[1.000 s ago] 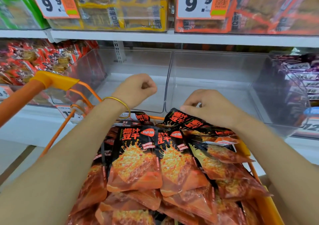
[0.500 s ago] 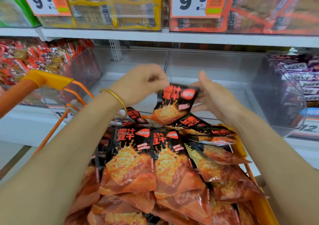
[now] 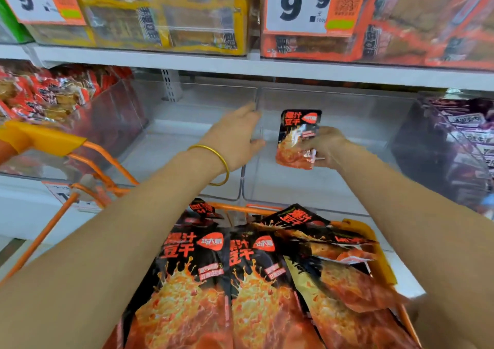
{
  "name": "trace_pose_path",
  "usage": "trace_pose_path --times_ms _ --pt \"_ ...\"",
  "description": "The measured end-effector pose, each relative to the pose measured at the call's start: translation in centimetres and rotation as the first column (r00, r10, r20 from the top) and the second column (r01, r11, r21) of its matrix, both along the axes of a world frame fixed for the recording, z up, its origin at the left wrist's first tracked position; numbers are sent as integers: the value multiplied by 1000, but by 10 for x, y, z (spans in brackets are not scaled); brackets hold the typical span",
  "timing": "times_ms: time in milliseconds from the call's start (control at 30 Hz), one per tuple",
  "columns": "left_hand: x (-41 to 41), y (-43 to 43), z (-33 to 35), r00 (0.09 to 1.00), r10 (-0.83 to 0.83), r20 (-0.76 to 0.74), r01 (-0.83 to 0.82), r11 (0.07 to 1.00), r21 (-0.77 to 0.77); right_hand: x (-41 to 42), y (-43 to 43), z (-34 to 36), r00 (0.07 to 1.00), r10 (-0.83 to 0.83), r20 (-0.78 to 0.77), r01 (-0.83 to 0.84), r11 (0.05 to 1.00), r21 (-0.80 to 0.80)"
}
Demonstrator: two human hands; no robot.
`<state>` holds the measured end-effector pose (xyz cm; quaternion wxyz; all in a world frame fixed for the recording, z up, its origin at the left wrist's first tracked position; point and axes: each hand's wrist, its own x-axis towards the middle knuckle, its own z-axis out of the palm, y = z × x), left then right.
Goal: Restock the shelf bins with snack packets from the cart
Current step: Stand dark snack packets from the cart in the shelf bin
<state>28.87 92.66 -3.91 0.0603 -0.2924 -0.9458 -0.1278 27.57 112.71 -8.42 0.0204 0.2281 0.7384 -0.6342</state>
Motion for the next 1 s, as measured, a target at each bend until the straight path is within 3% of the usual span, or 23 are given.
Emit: trace_pose_path --times_ms 133,233,400,600,833,1000 --pt "-11 1 -12 999 -45 -5 45 998 -38 -50 -8 -24 1000 -11 -28 19 952 304" --pt "-10 -2 -17 998 -63 -13 64 996 57 -66 -10 -36 999 46 -11 -32 831 555" --pt "-9 -3 -20 996 -83 -10 84 990 112 -79 -6 -38 993 44 107 -108 686 720" --pt "-9 -5 -20 998 -56 31 52 992 117 -89 -15 -38 979 8 202 -181 480 858" --pt "-11 -5 -20 998 -53 32 49 994 101 -81 -19 -25 868 122 482 -496 137 858" --pt "-10 -4 -21 997 -61 40 56 992 115 -78 -21 -19 836 133 533 -546 96 832"
